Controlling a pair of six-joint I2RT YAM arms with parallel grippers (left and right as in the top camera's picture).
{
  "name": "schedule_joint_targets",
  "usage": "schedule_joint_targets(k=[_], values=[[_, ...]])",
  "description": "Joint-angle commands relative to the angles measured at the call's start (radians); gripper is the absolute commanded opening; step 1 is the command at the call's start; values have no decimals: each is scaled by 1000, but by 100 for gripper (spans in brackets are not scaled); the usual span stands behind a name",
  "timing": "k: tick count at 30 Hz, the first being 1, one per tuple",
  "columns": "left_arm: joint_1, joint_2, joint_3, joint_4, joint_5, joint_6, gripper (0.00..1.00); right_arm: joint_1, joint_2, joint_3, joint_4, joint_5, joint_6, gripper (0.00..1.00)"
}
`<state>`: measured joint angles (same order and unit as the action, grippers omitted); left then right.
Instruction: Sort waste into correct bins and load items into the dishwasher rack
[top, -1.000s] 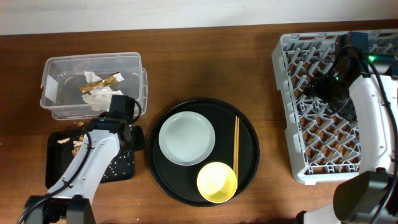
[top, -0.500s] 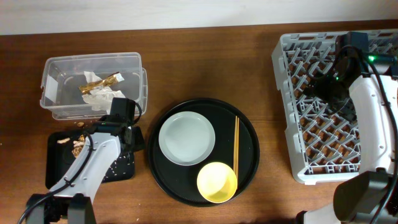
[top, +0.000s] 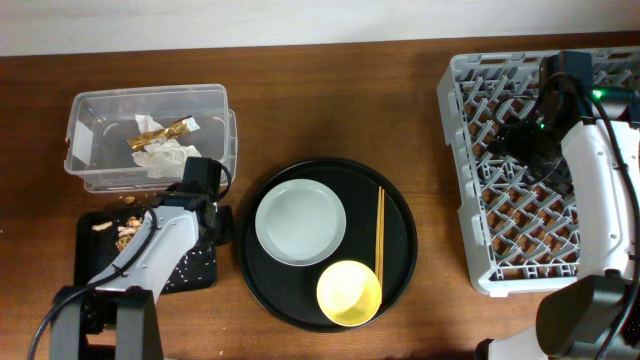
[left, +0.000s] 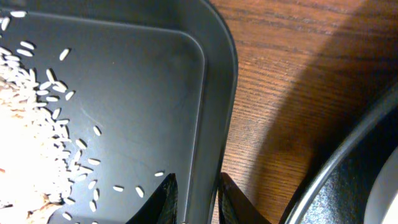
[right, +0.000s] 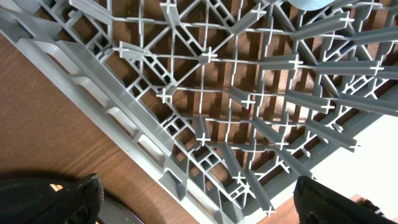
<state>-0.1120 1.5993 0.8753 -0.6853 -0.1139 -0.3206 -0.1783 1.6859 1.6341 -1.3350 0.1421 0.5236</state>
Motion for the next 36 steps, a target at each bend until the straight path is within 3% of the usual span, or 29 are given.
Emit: schedule_joint_targets(k=[1, 4, 13, 16, 18, 27, 36], values=[[-3, 6, -7, 1, -17, 13, 22, -5, 3, 2, 0, 20, 9, 99], [-3, 6, -7, -10, -14, 13, 15, -5, 3, 2, 0, 20, 9, 99], [-3, 6, -7, -49, -14, 26, 7, -5, 3, 2, 0, 20, 9, 99], [-3, 6, -7, -49, 18, 112, 1, -5, 3, 2, 0, 20, 9, 99], [-3, 6, -7, -50, 64, 159, 0, -5, 3, 2, 0, 20, 9, 99], [-3, 6, -7, -68, 74, 166, 0, -5, 3, 2, 0, 20, 9, 99], [-3, 6, -7, -93, 73, 344, 0, -5, 3, 2, 0, 20, 9, 98]])
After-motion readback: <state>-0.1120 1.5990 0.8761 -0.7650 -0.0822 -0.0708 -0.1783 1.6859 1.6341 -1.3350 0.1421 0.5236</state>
